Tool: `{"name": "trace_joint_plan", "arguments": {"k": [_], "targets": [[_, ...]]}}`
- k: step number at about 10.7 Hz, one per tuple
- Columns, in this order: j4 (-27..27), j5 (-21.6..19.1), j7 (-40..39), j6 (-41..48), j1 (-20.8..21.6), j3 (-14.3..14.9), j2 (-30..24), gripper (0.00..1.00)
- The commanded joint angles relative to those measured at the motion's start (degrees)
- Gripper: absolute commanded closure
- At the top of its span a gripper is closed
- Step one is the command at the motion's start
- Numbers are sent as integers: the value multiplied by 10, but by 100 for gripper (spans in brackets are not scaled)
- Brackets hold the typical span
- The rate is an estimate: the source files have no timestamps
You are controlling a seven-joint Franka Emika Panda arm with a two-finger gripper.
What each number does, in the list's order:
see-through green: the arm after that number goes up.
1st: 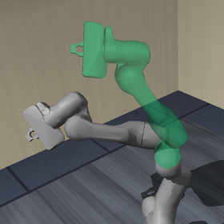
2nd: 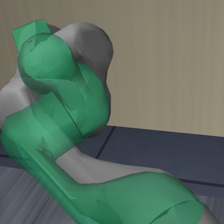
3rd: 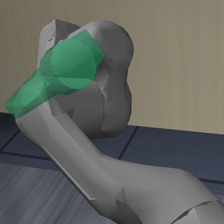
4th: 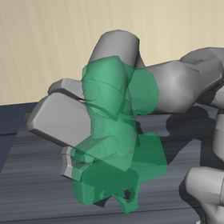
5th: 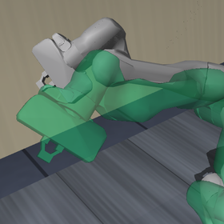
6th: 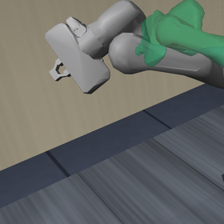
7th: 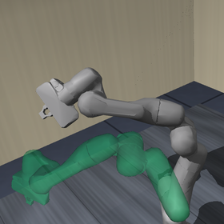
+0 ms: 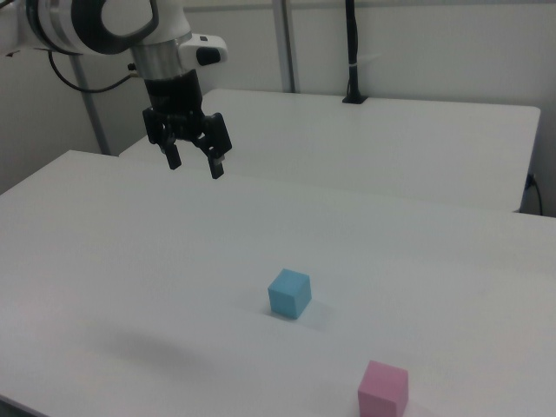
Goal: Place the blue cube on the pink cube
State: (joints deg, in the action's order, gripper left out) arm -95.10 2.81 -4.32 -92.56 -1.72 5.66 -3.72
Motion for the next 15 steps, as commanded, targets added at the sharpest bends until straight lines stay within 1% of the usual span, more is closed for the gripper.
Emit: {"name": "trace_joint_plan", "arguments": {"k": [1, 12, 13, 14, 15], "targets": [[0, -2, -10, -6, 7, 3, -1, 0], [0, -1, -16, -4, 1, 5, -2, 0], [-2, -1, -30, -7, 0, 5, -1, 0], [-6, 0, -92, -6, -2, 11, 0, 0], [-19, 2, -197, -8, -15, 12, 0, 0]]}}
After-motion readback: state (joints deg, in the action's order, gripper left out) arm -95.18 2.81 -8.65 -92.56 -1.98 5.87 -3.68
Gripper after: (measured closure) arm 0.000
